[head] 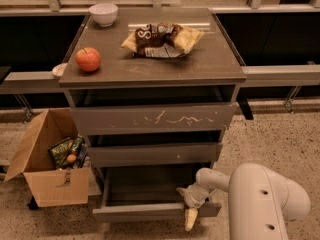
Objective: Open bottom drawer
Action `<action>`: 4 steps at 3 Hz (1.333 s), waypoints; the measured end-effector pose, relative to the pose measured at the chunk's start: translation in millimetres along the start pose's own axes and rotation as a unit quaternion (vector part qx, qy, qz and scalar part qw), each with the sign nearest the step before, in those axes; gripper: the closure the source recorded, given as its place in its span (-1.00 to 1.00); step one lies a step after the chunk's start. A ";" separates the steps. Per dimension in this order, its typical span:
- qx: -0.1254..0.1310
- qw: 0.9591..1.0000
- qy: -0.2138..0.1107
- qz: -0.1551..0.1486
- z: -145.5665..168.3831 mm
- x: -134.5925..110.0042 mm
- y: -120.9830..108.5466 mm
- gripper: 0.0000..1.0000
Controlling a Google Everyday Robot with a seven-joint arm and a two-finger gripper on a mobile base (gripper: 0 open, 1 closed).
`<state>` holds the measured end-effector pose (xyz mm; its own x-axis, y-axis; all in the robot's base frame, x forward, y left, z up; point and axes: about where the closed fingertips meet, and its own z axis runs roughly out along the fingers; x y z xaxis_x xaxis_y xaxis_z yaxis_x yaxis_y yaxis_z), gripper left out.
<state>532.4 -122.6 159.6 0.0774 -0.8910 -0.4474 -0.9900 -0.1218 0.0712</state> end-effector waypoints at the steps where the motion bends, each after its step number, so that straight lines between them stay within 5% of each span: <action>1: -0.010 1.000 -0.001 0.002 -0.3 1.9 13.7 -1.00; 2: -0.051 0.998 0.003 0.036 7.0 14.1 58.6 -0.95; 4: -0.046 0.998 -0.004 0.042 -3.6 13.6 76.7 -0.03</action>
Offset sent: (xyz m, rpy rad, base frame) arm -0.0846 -0.0280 -0.0092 -0.0379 0.1935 -0.0387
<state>458.0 -145.7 162.1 -0.0066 -0.8966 -0.4427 -0.9778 -0.0869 0.1906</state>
